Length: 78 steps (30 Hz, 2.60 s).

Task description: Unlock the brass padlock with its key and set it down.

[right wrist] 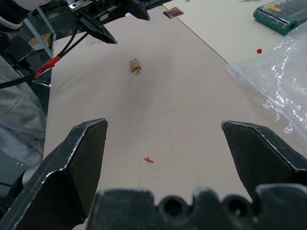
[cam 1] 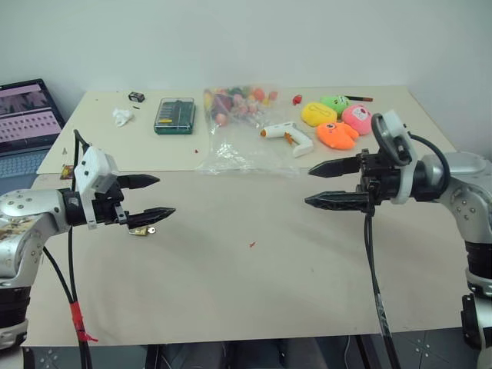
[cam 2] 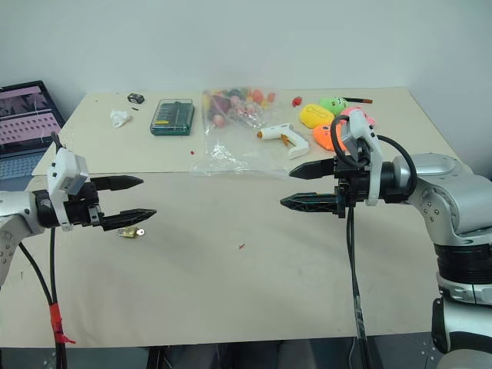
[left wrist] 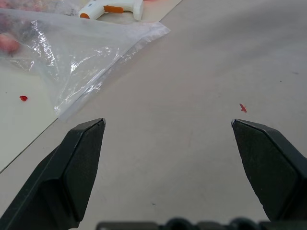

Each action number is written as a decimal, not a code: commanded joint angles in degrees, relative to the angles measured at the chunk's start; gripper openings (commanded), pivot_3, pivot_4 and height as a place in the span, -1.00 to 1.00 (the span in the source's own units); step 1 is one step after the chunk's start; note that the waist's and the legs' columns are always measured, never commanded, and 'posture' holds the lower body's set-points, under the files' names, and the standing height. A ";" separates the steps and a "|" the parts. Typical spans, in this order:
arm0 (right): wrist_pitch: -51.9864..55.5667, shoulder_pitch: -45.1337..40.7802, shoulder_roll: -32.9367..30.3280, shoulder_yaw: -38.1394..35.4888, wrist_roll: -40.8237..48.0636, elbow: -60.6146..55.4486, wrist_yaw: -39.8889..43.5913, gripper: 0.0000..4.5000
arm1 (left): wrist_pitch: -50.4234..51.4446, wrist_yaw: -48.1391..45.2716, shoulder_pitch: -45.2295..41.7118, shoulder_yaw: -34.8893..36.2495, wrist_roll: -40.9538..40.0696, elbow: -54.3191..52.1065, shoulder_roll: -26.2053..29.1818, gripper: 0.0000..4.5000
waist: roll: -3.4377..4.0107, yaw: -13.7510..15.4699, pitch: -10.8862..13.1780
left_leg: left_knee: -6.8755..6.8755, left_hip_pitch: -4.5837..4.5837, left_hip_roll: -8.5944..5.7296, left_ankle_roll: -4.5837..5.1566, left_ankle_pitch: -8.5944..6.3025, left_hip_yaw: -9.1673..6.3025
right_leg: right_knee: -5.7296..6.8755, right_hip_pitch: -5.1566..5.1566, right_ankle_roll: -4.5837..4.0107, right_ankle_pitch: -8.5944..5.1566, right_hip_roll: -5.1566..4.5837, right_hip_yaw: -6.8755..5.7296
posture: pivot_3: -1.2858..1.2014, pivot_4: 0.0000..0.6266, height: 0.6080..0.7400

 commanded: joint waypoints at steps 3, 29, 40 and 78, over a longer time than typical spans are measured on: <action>-1.06 0.69 2.09 0.71 0.79 -1.93 -0.17 0.99 | -0.41 -0.72 -2.88 -1.00 -1.21 -0.01 -1.48 1.00 | 0.00 0.08 0.00 | 0.00 0.01 0.01 0.01 -0.01 0.02 | -0.01 0.01 0.00 0.00 0.00 0.00 | 0.03 -0.52 1.00; -4.83 3.62 7.48 2.02 -2.14 -1.74 -2.56 0.99 | -46.38 -20.23 -6.75 -7.21 19.90 42.16 1.37 1.00 | -0.01 0.73 0.01 | 0.02 0.09 0.24 -0.10 -0.08 0.22 | -0.04 -0.03 -0.25 0.17 0.24 -0.05 | 0.03 -0.52 1.00; -1.96 8.43 3.91 -2.26 0.41 -6.91 -5.46 0.99 | -56.98 -24.37 -25.51 -15.82 29.40 69.00 -3.78 1.00 | -0.06 0.03 -0.02 | 0.13 0.07 0.26 -0.05 -0.10 0.26 | 0.01 -0.01 -0.24 0.20 0.27 -0.08 | 0.03 -0.52 1.00; -3.36 8.20 3.90 -1.12 -0.87 -6.55 -6.86 1.00 | -61.39 -23.18 -32.89 -18.96 35.45 74.79 -8.92 -0.67 | -0.05 0.57 -0.05 | 0.33 0.20 0.35 -0.01 -0.12 0.49 | 0.35 0.01 -0.23 0.19 0.29 -0.04 | 0.03 -0.52 1.00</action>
